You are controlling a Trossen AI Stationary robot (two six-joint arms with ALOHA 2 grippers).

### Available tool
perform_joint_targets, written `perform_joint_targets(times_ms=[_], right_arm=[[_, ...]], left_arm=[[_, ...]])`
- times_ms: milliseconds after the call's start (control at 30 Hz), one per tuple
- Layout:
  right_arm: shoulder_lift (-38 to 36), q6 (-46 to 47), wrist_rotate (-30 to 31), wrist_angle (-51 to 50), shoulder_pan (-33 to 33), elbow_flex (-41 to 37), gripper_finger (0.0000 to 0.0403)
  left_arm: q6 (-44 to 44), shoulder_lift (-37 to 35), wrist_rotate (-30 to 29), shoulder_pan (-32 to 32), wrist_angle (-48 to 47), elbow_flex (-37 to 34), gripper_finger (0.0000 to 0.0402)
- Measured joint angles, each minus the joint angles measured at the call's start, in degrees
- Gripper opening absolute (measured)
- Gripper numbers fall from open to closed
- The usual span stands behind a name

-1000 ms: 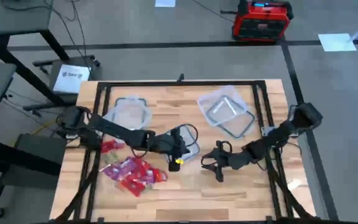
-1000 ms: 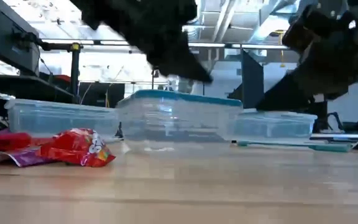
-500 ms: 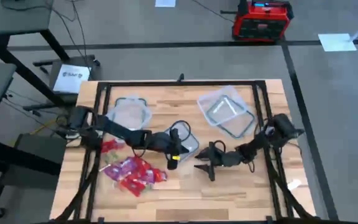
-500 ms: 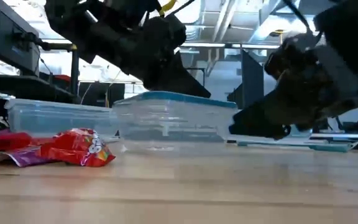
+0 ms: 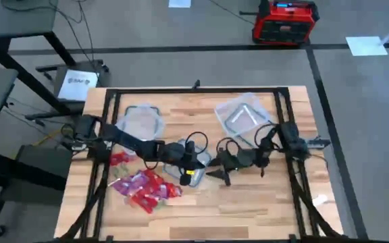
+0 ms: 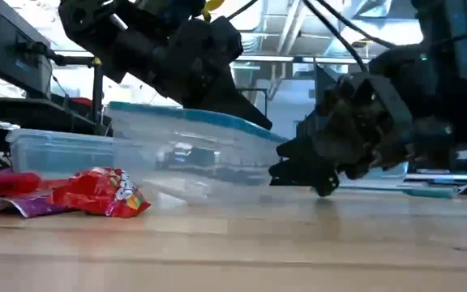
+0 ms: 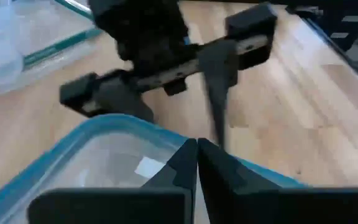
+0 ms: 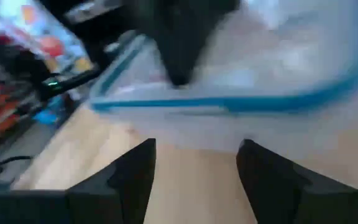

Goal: Sort candy

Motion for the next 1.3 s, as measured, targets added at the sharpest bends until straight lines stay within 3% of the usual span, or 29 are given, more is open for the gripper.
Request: perform_joint_targets(times_ms=[433,667,767,867,967,1167,1300], right_arm=[[-1.38,0.49,-5.0,1.46,-0.27,0.35,0.0203],[-1.53,0.29,-5.41,1.66,-0.14,0.35,0.0194],[-1.51,0.29,-5.46,1.56,-0.17,0.35,0.0191],[-1.51,0.01,-5.41,1.47,-0.17,0.53,0.0191],[-1.51,-0.65,-5.39,1.42,-0.17,0.59,0.0191],[-1.14,-1.79,-5.49,-0.59,-0.13,1.13,0.0191],[-1.31,-2.08,-6.12,-1.5,-0.08,1.86,0.0191]], left_arm=[[-1.69,-3.02,-0.46,0.13,-5.09,2.19,0.0],[-7.31,-9.01,-0.19,-0.26,-27.43,9.54,0.0],[-9.74,-13.11,-4.15,-2.24,-36.27,11.68,0.0],[-10.93,-16.37,-13.25,-5.39,-39.56,10.31,0.0],[-12.65,-17.15,-20.22,-7.8,-35.05,5.41,0.0],[-16.56,-9.65,-17.61,-7.56,-10.64,-5.44,0.0],[-17.9,-3.35,-14.89,-5.66,-2.29,-6.62,0.0]])
